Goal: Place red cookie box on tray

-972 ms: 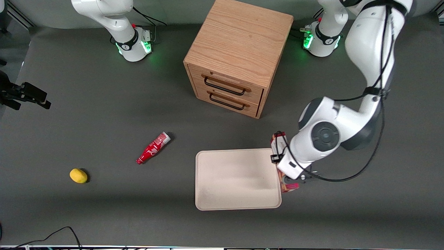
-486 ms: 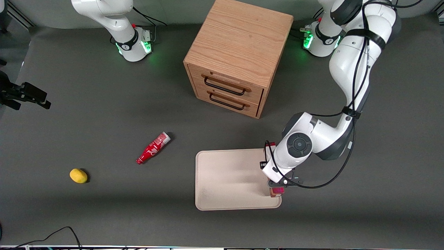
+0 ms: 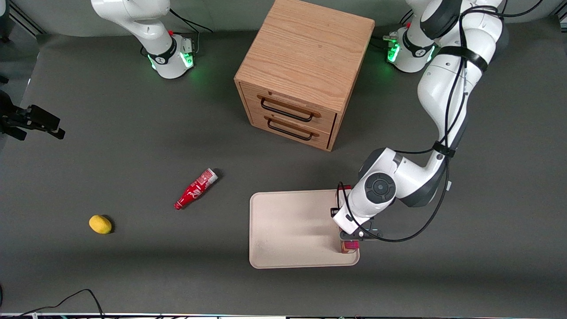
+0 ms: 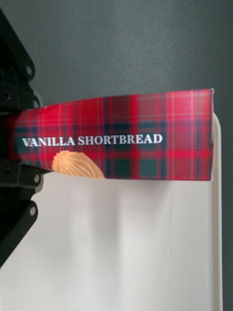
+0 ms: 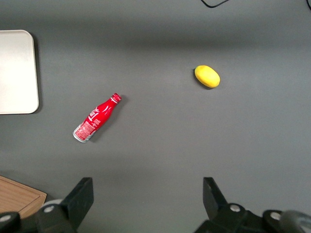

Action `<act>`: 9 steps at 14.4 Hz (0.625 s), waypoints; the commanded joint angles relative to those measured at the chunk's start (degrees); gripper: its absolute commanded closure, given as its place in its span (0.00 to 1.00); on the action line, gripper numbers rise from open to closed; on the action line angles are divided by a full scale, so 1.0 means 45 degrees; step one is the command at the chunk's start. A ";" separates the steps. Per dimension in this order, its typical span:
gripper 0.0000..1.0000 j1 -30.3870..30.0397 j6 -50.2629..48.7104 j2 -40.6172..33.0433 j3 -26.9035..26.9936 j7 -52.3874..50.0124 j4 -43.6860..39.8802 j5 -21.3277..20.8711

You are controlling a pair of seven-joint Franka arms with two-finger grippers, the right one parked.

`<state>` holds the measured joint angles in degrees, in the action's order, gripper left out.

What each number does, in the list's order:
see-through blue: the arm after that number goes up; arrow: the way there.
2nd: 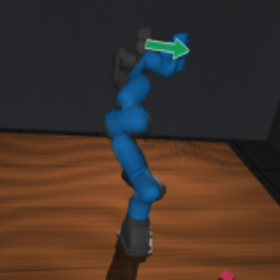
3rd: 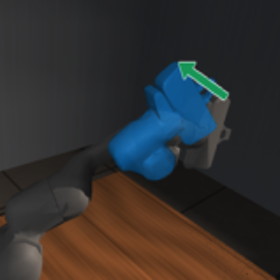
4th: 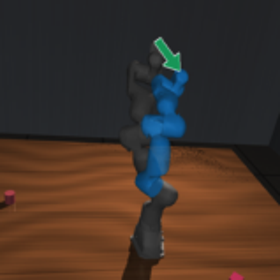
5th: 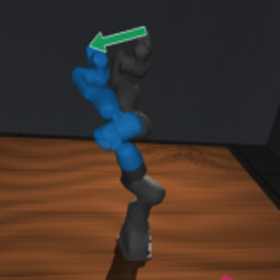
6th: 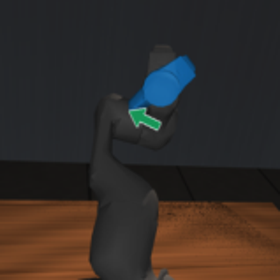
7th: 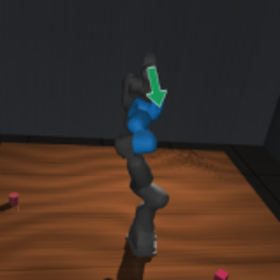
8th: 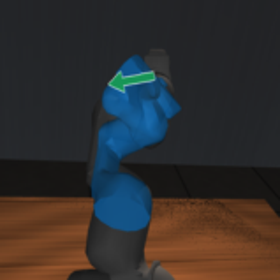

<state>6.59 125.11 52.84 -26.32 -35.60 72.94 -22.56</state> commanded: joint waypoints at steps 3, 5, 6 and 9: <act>0.00 -0.0018 0.0108 0.0016 0.0008 0.0080 -0.0252 -0.0611; 0.00 -0.0116 -0.0222 -0.0353 -0.0011 -0.0075 -0.0291 -0.0437; 0.00 -0.0174 -0.0417 -0.0703 -0.0031 -0.0095 -0.0310 -0.0319; 0.00 -0.0388 -0.2580 -0.1797 -0.0108 0.0002 -0.0720 -0.0123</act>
<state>5.58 119.75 49.60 -26.65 -35.64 69.65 -23.83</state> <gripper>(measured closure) 0.000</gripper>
